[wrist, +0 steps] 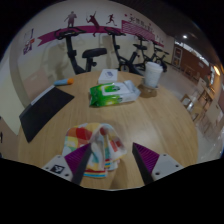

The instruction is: Fold towel

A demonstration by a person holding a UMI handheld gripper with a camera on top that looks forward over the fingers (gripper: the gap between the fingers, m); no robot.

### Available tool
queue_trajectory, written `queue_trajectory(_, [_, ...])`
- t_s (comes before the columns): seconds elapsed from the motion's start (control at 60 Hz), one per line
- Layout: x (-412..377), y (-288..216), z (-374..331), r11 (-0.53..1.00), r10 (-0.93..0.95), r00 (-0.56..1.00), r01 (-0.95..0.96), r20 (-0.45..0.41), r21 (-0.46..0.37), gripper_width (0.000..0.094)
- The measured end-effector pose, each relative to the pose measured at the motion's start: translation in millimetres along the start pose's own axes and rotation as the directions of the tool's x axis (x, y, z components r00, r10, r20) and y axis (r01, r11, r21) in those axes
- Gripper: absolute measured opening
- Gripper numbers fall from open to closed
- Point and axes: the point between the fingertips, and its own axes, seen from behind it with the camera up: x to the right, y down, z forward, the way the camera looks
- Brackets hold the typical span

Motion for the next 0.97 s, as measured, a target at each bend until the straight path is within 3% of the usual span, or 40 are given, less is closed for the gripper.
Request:
queue_trajectory(0.033, [7.5, -3.1, -9.5, 1.000, 0.014, 1.000, -0.014, -0.011, 0.005, 0.0812])
queue_trajectory(0.083, [14.9, -5.8, -30.9, 0.999, 0.047, 0.999, -0.047, -0.024, 0.010, 0.0865])
queue_trajectory(0.267, [17.1, 0.4, -135.6, 0.999, 0.045, 0.998, -0.047, 0.047, 0.025, 0.0856])
queue_trajectory(0.483, [13.1, 40.9, -230.2, 1.000, -0.021, 0.999, 0.022, 0.044, -0.006, 0.0846])
queue_trajectory(0.967, [-0.9, 42.2, -249.0, 0.998, -0.038, 0.998, 0.036, 0.045, 0.051, 0.0852])
